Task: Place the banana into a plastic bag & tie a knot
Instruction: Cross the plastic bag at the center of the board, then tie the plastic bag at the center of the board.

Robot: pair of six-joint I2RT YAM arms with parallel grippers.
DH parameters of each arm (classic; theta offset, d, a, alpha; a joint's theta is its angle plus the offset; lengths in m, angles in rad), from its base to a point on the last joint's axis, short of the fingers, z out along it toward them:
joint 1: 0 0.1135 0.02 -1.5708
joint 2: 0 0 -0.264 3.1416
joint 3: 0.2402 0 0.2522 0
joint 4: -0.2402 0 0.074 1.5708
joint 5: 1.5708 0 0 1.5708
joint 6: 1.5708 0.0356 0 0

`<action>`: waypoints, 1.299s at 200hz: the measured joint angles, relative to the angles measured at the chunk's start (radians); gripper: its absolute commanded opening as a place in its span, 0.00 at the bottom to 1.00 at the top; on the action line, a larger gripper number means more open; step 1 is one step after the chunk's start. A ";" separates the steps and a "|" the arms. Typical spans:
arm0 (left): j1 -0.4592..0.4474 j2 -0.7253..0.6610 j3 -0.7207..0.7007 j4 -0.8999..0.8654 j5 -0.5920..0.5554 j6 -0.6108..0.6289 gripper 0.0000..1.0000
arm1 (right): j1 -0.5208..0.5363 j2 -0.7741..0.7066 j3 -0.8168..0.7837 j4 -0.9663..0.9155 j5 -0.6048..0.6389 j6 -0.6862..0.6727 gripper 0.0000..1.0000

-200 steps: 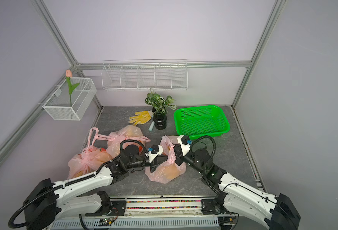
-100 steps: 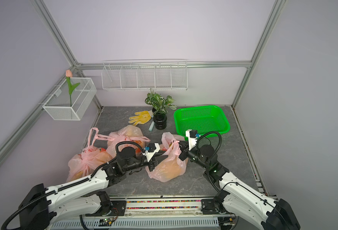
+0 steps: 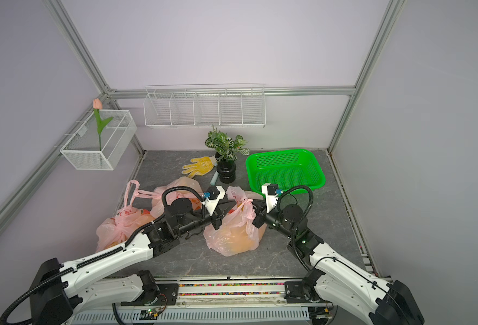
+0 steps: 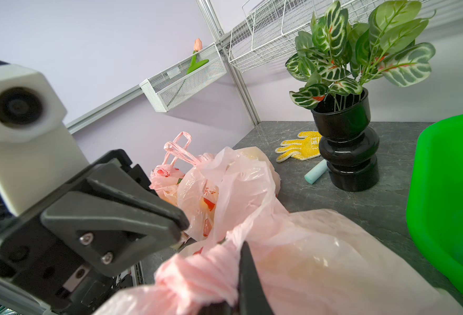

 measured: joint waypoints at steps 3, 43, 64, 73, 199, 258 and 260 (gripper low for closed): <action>0.000 0.008 0.002 -0.002 0.003 0.001 0.11 | 0.000 0.000 0.000 0.001 -0.002 0.000 0.07; 0.000 0.093 0.005 -0.016 0.090 0.038 0.12 | 0.000 0.017 0.000 0.015 -0.026 0.007 0.06; -0.001 0.121 0.005 -0.013 0.102 0.045 0.18 | 0.000 0.037 0.000 0.019 -0.044 0.012 0.07; -0.001 0.126 0.005 -0.013 0.098 0.049 0.19 | 0.000 0.043 0.000 0.019 -0.048 0.015 0.07; -0.001 0.146 0.005 0.016 0.024 0.097 0.22 | 0.000 0.075 0.002 0.010 -0.077 0.038 0.07; -0.001 0.149 0.005 0.009 0.019 0.118 0.03 | 0.000 0.100 0.019 -0.007 -0.080 0.037 0.10; -0.001 0.149 0.005 0.008 0.020 0.119 0.02 | 0.000 0.100 0.019 -0.007 -0.080 0.036 0.11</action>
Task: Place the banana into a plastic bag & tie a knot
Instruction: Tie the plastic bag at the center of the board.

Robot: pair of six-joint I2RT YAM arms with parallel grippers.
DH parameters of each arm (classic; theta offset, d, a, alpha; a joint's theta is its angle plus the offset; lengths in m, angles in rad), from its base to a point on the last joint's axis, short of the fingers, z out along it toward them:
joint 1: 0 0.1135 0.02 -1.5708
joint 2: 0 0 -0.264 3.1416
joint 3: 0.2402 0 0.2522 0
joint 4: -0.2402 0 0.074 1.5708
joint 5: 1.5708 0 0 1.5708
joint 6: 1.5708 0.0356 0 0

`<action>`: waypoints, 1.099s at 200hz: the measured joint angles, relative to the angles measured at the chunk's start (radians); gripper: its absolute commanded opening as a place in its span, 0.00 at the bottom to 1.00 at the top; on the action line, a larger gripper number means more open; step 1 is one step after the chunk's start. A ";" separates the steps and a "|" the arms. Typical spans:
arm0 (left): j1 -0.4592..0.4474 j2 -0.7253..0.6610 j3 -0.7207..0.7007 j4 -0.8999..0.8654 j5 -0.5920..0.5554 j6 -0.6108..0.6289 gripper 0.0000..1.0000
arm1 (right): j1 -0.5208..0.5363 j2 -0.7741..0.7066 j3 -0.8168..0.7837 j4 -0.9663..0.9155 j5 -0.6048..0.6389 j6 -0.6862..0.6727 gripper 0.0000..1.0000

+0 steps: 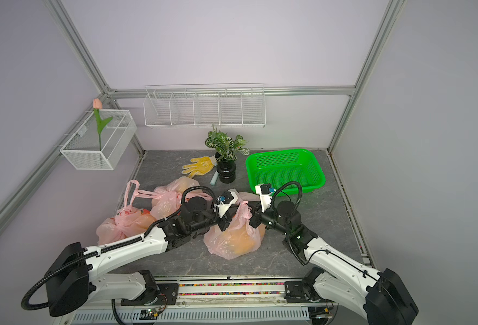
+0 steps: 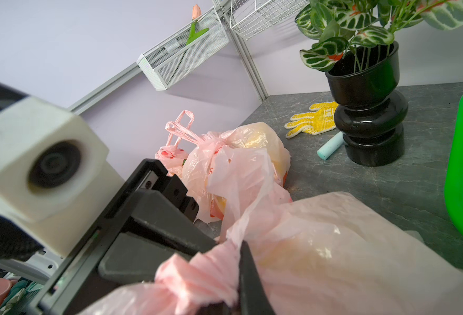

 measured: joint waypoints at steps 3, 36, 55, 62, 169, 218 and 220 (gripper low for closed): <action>0.000 0.000 0.000 0.000 -0.001 -0.002 0.01 | 0.000 0.000 0.000 -0.002 0.000 0.000 0.11; 0.000 0.000 0.000 -0.003 -0.003 0.002 0.00 | 0.000 -0.014 0.003 -0.032 0.006 -0.011 0.26; -0.002 -0.002 0.000 0.000 -0.011 0.002 0.00 | 0.003 -0.055 0.003 -0.085 0.016 -0.033 0.37; -0.002 -0.003 0.000 0.002 -0.016 0.002 0.00 | 0.005 -0.075 0.004 -0.111 0.023 -0.041 0.42; -0.005 -0.061 -0.004 -0.023 -0.178 -0.003 0.00 | 0.082 -0.318 0.035 -0.403 0.096 -0.116 0.85; -0.016 -0.052 0.012 -0.046 -0.257 -0.010 0.00 | 0.182 -0.327 0.057 -0.404 0.188 -0.092 0.91; -0.017 -0.051 0.012 -0.046 -0.259 -0.010 0.00 | 0.183 -0.325 0.058 -0.404 0.192 -0.090 0.91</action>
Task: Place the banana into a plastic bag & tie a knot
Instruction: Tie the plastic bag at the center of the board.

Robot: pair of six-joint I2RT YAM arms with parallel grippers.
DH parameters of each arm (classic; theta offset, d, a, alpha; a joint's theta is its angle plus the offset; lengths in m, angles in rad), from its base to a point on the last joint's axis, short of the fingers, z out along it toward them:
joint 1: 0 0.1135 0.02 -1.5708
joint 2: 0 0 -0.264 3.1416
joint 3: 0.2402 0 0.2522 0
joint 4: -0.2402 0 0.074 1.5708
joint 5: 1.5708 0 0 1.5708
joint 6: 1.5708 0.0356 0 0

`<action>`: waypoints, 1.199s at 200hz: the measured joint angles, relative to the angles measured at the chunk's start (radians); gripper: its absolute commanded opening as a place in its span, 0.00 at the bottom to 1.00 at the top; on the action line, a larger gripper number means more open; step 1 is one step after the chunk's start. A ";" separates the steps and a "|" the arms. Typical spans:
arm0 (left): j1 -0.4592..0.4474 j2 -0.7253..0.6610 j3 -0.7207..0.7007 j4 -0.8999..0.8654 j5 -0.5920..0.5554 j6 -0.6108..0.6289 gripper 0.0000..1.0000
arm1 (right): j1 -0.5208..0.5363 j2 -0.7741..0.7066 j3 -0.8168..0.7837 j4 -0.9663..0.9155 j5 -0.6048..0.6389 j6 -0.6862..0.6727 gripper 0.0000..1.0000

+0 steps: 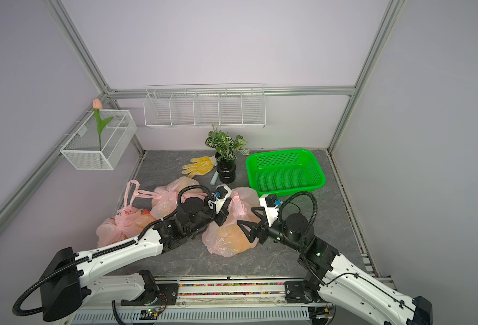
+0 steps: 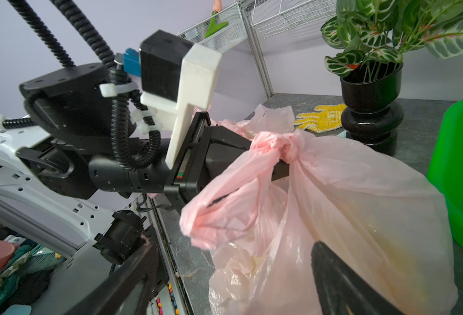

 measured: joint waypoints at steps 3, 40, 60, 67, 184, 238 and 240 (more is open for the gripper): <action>-0.003 0.002 0.001 0.000 -0.004 0.000 0.00 | 0.001 0.003 0.002 0.003 0.003 0.002 0.91; -0.035 0.021 0.010 -0.005 -0.029 0.001 0.00 | 0.012 0.072 0.043 0.036 0.055 0.028 0.85; -0.045 0.021 0.010 -0.006 -0.030 0.005 0.00 | 0.014 0.102 0.060 0.040 0.085 0.038 0.60; -0.047 0.021 0.010 -0.006 -0.029 0.005 0.00 | 0.014 0.113 0.066 0.040 0.090 0.039 0.51; -0.051 -0.082 -0.052 -0.006 -0.105 -0.025 0.00 | 0.014 0.150 0.117 -0.108 0.246 0.003 0.07; -0.052 -0.179 -0.098 -0.026 -0.140 -0.046 0.00 | 0.018 0.193 0.156 -0.158 0.327 -0.050 0.07; -0.052 -0.183 -0.100 -0.028 -0.142 -0.047 0.00 | 0.019 0.196 0.157 -0.159 0.330 -0.051 0.07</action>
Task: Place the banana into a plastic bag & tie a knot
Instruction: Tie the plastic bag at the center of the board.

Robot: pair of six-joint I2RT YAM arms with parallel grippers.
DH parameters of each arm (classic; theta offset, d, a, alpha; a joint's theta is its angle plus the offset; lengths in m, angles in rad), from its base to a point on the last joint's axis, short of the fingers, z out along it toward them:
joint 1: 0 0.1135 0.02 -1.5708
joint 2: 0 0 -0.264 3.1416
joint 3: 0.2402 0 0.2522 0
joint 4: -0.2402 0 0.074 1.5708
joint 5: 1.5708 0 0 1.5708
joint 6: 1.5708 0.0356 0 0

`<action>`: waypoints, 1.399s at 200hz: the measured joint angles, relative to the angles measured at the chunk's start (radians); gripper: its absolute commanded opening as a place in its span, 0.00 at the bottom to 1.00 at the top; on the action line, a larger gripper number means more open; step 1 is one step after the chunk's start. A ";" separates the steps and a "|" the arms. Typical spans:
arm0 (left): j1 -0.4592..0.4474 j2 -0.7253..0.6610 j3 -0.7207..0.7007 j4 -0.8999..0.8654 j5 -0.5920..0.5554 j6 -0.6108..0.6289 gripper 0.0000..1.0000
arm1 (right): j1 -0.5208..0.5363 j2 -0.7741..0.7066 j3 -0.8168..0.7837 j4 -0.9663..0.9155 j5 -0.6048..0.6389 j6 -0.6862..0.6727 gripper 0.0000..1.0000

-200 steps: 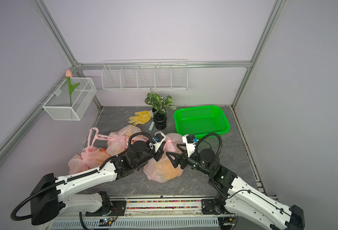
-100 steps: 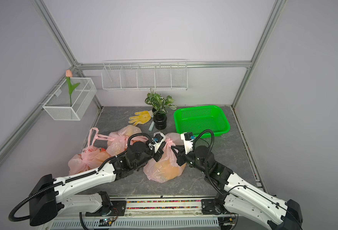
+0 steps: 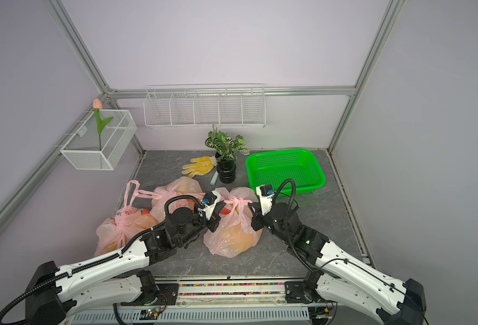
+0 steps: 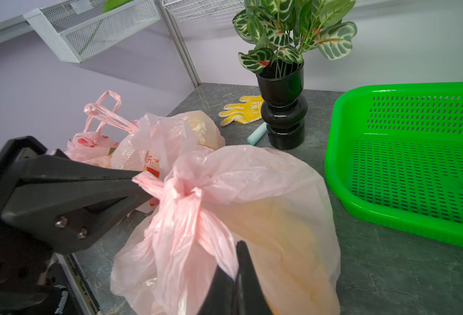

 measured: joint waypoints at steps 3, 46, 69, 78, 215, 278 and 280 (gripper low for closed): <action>0.000 -0.004 -0.003 -0.002 -0.001 -0.002 0.00 | 0.001 0.003 0.000 -0.002 0.005 -0.002 0.07; 0.057 -0.091 -0.052 -0.047 0.005 -0.057 0.00 | 0.006 0.020 0.001 -0.024 0.061 -0.025 0.07; 0.109 -0.132 -0.082 -0.059 0.018 -0.101 0.00 | -0.011 0.027 0.001 -0.031 0.072 -0.031 0.07; 0.132 -0.138 -0.092 -0.065 0.021 -0.118 0.00 | -0.027 0.035 0.000 -0.032 0.071 -0.030 0.07; 0.463 -0.154 -0.131 -0.169 0.190 -0.381 0.00 | -0.198 0.115 -0.076 0.025 -0.153 0.077 0.07; 0.498 -0.159 -0.139 -0.172 0.155 -0.412 0.00 | -0.130 0.159 -0.112 0.127 -0.087 0.031 0.07; 0.500 -0.159 -0.143 -0.172 0.157 -0.414 0.00 | -0.130 0.162 -0.119 0.132 -0.088 0.032 0.07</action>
